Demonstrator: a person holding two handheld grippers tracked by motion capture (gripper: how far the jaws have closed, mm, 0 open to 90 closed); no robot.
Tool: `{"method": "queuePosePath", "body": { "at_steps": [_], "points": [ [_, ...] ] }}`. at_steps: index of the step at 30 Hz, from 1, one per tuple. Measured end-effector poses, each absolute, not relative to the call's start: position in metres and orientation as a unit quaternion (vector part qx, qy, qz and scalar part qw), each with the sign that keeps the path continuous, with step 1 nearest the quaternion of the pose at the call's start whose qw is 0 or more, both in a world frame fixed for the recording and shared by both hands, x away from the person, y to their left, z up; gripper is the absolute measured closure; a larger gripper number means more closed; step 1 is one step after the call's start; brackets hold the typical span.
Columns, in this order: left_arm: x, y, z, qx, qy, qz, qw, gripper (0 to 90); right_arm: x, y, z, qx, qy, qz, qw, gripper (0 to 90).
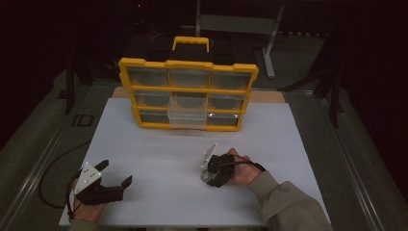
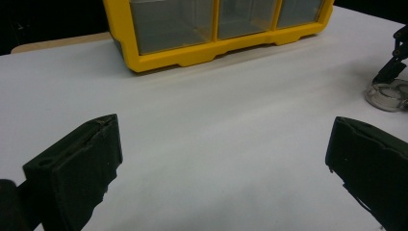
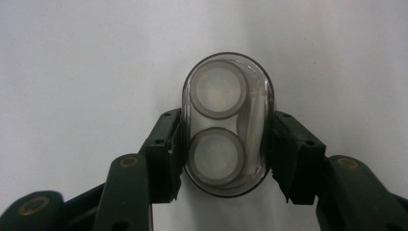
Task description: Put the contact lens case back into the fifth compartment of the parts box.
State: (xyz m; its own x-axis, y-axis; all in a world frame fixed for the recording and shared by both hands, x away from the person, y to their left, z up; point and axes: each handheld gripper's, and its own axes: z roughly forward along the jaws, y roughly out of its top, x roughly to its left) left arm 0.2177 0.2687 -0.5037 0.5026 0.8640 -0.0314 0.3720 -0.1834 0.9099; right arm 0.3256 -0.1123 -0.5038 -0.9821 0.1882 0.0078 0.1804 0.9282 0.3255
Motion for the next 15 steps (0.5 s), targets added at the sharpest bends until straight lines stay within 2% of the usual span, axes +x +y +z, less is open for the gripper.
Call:
{"method": "queuePosePath", "body": {
  "at_steps": [15],
  "points": [
    [0.2174,0.2687,-0.5034,0.725,0.426,0.259,0.475,0.1,0.3252,-0.1188,-0.4943,0.111,0.98,0.165,0.023,49.1]
  ]
}}
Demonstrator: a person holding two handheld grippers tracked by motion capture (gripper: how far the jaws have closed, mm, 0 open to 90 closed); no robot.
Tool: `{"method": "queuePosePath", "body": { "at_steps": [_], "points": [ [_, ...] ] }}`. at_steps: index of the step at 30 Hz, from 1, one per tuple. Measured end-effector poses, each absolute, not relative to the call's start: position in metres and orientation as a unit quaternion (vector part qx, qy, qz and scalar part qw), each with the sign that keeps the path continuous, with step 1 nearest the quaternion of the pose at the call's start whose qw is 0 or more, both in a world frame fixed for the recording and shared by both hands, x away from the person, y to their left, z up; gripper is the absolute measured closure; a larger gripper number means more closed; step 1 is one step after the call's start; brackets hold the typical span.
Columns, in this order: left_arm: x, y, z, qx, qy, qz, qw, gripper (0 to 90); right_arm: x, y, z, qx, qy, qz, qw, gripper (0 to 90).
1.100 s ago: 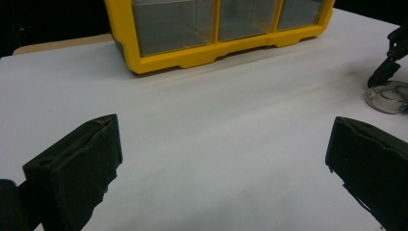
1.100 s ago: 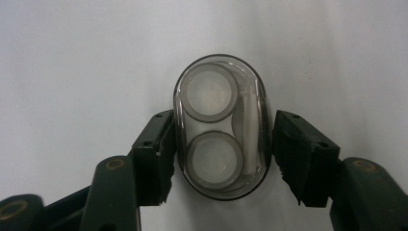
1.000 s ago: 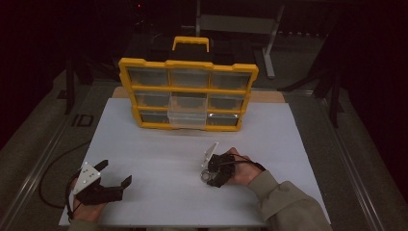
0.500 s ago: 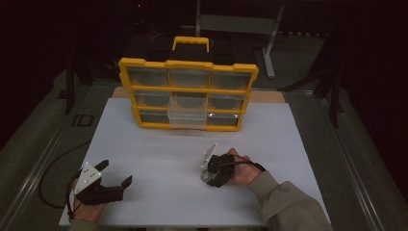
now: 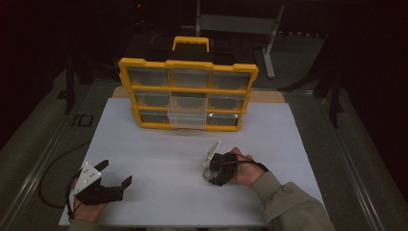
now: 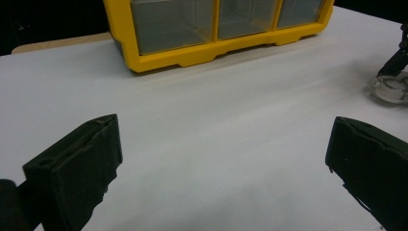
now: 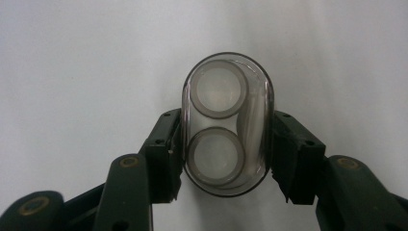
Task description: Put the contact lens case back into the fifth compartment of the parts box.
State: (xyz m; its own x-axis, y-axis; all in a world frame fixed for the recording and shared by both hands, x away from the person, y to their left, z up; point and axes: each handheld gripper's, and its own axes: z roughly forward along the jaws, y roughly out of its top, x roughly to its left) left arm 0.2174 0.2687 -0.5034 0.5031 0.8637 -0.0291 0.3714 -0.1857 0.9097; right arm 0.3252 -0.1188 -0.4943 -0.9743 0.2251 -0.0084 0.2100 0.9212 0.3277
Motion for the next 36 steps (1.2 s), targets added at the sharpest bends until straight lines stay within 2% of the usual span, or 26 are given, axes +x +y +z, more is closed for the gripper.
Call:
{"method": "queuePosePath", "body": {
  "at_steps": [12,36],
  "points": [
    [0.217,0.269,-0.503,0.726,0.425,0.26,0.475,0.1,0.324,-0.122,-0.486,0.123,0.978,0.165,0.029,49.1],
    [0.217,0.269,-0.503,0.725,0.425,0.259,0.475,0.1,0.326,-0.122,-0.444,0.117,0.976,0.176,0.06,49.1]
  ]
}}
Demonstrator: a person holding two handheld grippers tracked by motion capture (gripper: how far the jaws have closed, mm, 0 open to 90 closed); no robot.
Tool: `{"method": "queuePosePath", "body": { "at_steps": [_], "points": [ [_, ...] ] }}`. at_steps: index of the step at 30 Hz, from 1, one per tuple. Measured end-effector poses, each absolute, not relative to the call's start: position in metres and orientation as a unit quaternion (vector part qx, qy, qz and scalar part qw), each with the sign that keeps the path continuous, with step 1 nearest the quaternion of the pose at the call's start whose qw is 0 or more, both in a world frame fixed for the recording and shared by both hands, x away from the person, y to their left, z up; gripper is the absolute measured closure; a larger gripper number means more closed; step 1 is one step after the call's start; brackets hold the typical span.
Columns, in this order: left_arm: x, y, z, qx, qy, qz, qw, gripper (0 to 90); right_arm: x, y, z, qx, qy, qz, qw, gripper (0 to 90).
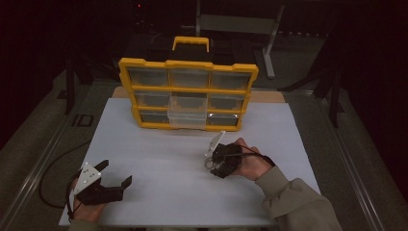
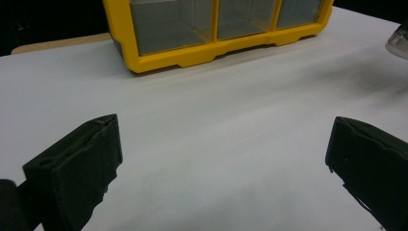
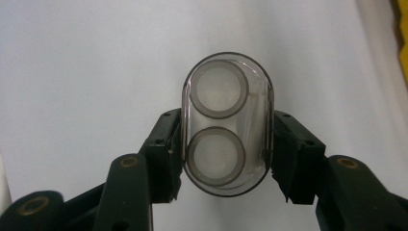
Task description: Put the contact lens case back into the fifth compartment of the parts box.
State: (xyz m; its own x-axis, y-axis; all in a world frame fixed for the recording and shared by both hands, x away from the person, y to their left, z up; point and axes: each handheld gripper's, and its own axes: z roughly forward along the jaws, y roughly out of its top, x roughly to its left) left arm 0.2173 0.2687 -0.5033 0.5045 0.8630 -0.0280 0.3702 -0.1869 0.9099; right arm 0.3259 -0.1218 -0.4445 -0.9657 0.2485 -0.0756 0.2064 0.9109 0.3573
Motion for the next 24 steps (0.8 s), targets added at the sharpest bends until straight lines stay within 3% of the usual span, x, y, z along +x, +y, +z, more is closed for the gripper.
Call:
{"method": "queuePosePath", "body": {
  "at_steps": [24],
  "points": [
    [0.217,0.269,-0.504,0.726,0.425,0.258,0.475,0.1,0.337,-0.124,-0.418,0.113,0.977,0.165,0.071,49.1]
  ]
}}
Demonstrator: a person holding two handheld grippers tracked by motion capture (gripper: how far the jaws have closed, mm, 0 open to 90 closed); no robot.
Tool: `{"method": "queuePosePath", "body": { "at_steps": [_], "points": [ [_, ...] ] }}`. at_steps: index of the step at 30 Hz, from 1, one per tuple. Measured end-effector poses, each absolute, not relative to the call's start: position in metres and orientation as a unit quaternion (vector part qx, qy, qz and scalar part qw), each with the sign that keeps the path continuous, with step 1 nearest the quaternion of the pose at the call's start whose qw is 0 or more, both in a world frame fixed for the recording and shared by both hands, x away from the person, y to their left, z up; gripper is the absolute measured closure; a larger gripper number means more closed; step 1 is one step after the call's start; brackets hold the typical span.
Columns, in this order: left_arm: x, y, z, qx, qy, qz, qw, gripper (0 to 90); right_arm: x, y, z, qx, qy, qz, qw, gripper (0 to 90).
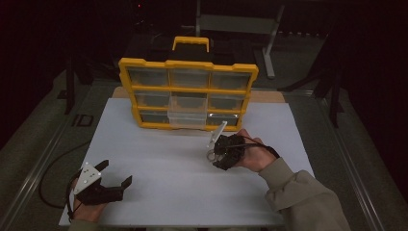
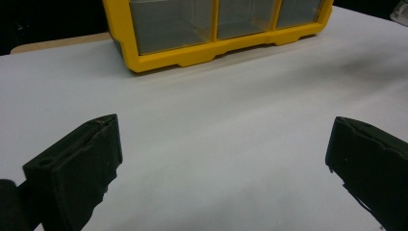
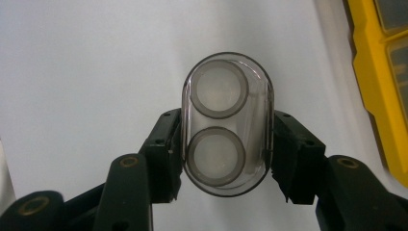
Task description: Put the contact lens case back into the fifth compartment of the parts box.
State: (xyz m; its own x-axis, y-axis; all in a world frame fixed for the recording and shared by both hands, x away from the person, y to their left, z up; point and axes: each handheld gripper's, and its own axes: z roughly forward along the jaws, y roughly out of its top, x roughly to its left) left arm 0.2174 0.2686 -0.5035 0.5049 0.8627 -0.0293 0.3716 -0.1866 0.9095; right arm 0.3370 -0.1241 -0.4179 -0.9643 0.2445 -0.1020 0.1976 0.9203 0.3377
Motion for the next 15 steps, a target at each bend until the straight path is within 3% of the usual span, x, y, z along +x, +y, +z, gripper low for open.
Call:
{"method": "queuePosePath", "body": {
  "at_steps": [15],
  "points": [
    [0.217,0.269,-0.503,0.725,0.425,0.26,0.475,0.1,0.345,-0.129,-0.4,0.117,0.977,0.161,0.081,49.1]
  ]
}}
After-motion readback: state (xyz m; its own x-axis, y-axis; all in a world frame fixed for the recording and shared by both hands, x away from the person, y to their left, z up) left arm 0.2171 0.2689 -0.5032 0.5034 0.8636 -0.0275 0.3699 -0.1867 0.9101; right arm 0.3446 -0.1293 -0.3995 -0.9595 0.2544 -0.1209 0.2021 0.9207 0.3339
